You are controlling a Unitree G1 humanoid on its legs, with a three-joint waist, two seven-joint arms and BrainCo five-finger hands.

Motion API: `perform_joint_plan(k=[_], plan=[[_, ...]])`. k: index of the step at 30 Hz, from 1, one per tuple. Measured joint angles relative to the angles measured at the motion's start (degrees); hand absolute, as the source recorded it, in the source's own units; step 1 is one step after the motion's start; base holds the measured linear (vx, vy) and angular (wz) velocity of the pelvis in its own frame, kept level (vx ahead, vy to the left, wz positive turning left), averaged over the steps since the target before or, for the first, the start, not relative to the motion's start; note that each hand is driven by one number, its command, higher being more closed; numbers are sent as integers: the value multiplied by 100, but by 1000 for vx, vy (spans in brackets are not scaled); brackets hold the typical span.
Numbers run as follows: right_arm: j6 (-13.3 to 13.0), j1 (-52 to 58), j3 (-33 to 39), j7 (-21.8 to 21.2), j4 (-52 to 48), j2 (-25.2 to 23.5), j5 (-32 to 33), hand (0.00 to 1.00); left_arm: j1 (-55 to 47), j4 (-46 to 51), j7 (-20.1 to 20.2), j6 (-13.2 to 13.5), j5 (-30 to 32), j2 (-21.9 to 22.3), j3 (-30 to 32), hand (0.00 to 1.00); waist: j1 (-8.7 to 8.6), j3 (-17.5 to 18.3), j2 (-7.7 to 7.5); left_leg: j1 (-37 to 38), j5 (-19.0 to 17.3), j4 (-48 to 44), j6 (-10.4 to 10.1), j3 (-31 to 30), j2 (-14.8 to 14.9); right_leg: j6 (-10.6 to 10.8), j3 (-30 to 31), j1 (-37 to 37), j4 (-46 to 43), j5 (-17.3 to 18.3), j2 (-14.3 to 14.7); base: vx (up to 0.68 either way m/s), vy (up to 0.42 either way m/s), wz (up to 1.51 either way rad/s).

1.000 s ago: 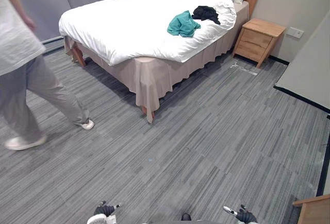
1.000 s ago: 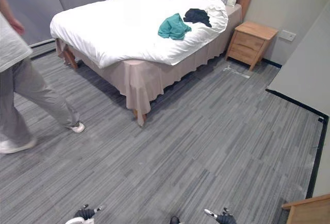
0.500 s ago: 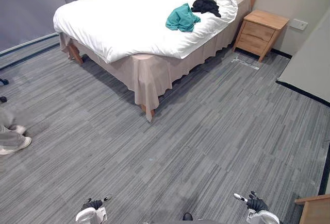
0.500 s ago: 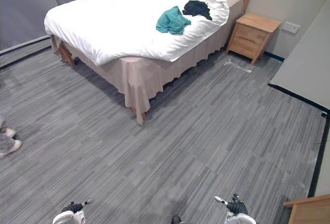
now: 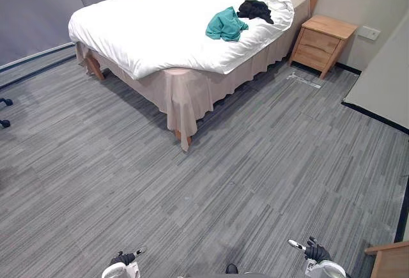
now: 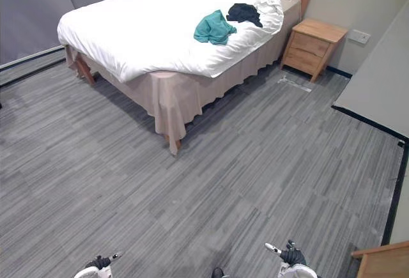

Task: Tidy the bed and pick cloth on bed and put in laundry

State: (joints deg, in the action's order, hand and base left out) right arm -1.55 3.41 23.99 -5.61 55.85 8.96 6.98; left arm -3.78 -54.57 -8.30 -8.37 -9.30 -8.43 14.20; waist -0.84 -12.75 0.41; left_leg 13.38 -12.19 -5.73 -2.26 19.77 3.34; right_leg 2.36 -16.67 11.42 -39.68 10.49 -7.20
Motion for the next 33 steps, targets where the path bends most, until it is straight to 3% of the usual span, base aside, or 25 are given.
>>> perform_joint_plan(k=[1,4,5,7,8,9,10,11,12,13,14,15,16,18,21,23,24,25,26,27,28,30,31,32,33], plan=[[49,125,-27,-1,136,-78,0,0,-26,-8,20,-37,3,-3,-4,0,-21,-58,-34,167,-121,-67,-88,-1,125,199,1,84,104,236,-54,149,-56,-6],[74,201,-139,2,124,-176,33,0,-3,-5,123,-66,16,-40,-5,0,-132,-62,-35,259,-257,-90,-282,-56,381,193,10,176,1078,85,21,268,-183,1],[117,175,-164,-2,118,-222,41,0,39,-7,145,-70,18,-32,0,0,-167,-108,-34,314,-336,-80,-422,-62,532,97,-28,278,1621,-206,24,299,-213,-3],[189,160,-160,0,115,-240,40,0,116,-13,203,-49,19,-34,16,0,-174,-224,1,511,-453,5,-619,-75,734,128,35,444,2250,-804,-3,394,-324,-1],[201,182,-127,3,114,-227,36,0,132,-55,245,-9,21,-27,72,0,-199,-252,32,724,-567,158,-688,-154,890,44,-1,519,2148,-1380,7,406,-348,3],[200,183,-81,5,112,-213,33,0,185,-107,265,29,24,-11,77,0,-228,-282,85,794,-663,186,-496,-167,1011,-166,-60,577,1835,-1090,91,507,-391,9],[178,132,86,5,78,-267,29,0,277,-168,361,119,29,-36,197,0,-233,-294,65,762,-333,-120,-230,-293,1013,-286,-39,822,1134,-415,75,457,-338,0],[180,104,128,-3,81,-267,31,0,298,-162,367,157,27,-31,251,0,-208,-310,48,713,-150,-359,-442,-346,1054,-390,-19,822,991,-292,81,550,-445,-12],[182,95,202,-21,73,-218,31,0,292,-155,362,176,10,1,290,0,-214,-298,149,491,162,-1132,-720,-575,1253,-507,-44,620,927,-11,216,490,-404,-28],[184,103,228,-50,77,-185,12,0,246,-104,366,187,-51,11,293,0,-225,-282,224,220,567,-2007,-826,-712,1440,-561,-44,345,1028,162,369,495,-376,-22],[178,107,221,-55,85,-165,-20,0,223,-79,376,192,-111,17,294,0,-230,-279,264,-35,877,-2647,-816,-812,1578,-573,-38,155,1166,225,479,526,-285,-23],[146,97,154,-52,127,-148,-33,0,179,-40,397,200,-182,44,295,0,-219,-273,381,-615,1157,-4070,-798,-1006,1788,-659,9,-227,1516,273,727,528,-193,-31],[111,91,35,-41,132,-71,-78,0,77,51,403,202,-205,73,303,0,-195,-295,424,-1179,981,-5365,-777,-1195,1820,-770,120,-655,1861,261,920,531,-158,-43],[78,-15,-181,-21,144,-54,-240,0,-174,232,471,215,-194,128,370,0,-119,-377,306,-2021,498,-6272,-596,-1210,1531,-1022,267,-1459,2399,178,1020,516,-113,-50],[-24,-165,-229,-2,100,13,-252,0,-378,466,537,305,-220,294,384,0,109,-546,117,-2684,156,-4829,-536,-566,1071,-1037,493,-2345,3067,181,964,521,-73,-47],[-77,-199,-231,0,-195,88,-272,0,-474,529,575,303,-384,423,385,0,101,-539,82,-2897,431,-2923,-325,845,866,-792,445,-2867,3568,334,900,578,-7,-12],[-81,-144,-231,1,-332,127,-320,0,-501,555,576,297,-435,477,386,0,84,-488,134,-2865,825,-2355,-214,1505,860,-667,373,-2981,3667,445,931,673,65,32],[-110,-26,-230,1,-533,203,-424,0,-511,558,580,290,-441,542,385,0,80,-377,282,-2779,1459,-1799,205,2571,826,-519,176,-3168,3701,694,1023,581,80,50],[-121,-4,-229,6,-556,205,-468,0,-503,551,578,275,-441,534,386,0,59,-333,253,-2647,1148,-1630,874,2929,745,-467,56,-3253,3662,850,1018,737,76,101],[-119,-55,-243,1,-556,210,-472,0,-315,540,569,229,-440,519,392,0,35,-233,64,-2564,521,-1400,1669,2953,358,-205,-214,-3285,3342,1146,906,521,17,104],[-112,-109,-260,-13,-561,211,-473,0,-198,544,544,175,-446,529,418,0,26,-235,-64,-2560,424,-1426,1703,2893,243,-70,-348,-3203,3031,1227,782,622,7,121],[-131,-417,-274,-120,-574,267,-493,0,-97,535,488,61,-440,528,243,0,15,-208,-176,-2493,188,-1340,1575,2411,49,493,-480,-2291,701,1058,372,579,42,89],[-152,-484,-278,-152,-575,267,-516,0,-72,518,472,40,-441,514,212,0,13,-206,-187,-2406,141,-1344,1491,2277,26,592,-472,-2065,21,1004,259,583,55,107],[-156,-520,-354,-176,-576,259,-664,0,-34,370,432,32,-438,488,140,0,11,-203,-170,-2061,52,-1339,1257,1849,3,584,-537,-1767,-951,1011,5,596,2,119],[-133,-493,-454,-169,-578,248,-701,0,-46,310,400,43,-438,470,37,0,7,-204,-155,-1840,14,-1311,1169,1616,25,541,-632,-1678,-1146,1027,-131,687,-62,150]])
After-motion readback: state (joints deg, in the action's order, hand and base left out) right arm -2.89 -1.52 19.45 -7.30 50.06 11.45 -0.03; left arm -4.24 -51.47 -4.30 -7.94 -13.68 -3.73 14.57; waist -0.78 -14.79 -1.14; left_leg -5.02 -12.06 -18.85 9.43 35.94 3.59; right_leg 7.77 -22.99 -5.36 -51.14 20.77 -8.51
